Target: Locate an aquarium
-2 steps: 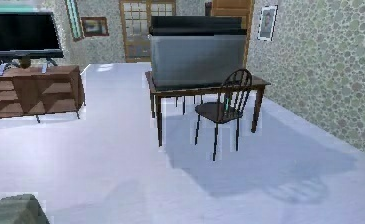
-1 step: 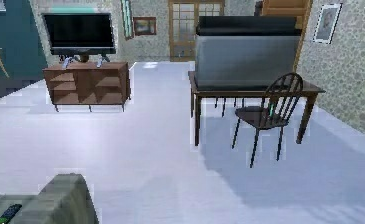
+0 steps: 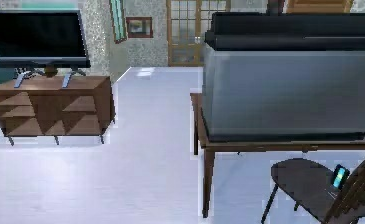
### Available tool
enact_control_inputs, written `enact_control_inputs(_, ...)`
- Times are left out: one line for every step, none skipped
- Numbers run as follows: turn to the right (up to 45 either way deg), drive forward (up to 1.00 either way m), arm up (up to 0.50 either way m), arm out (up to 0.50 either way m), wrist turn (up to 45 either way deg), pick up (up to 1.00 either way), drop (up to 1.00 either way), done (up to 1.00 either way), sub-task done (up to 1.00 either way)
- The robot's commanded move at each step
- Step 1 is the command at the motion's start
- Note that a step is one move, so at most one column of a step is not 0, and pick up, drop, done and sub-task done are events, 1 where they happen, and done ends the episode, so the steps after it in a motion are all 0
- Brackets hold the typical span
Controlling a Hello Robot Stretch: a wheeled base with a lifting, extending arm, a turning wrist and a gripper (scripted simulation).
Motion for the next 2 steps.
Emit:
enact_control_inputs(-27.0, 0.0, 0.0, 0.0, 0.0, 0.0, 0.0, 0.0, 0.0)
enact_control_inputs(0.0, 0.3, 0.0, 0.0, 0.0, 0.0, 0.0, 0.0, 0.0)
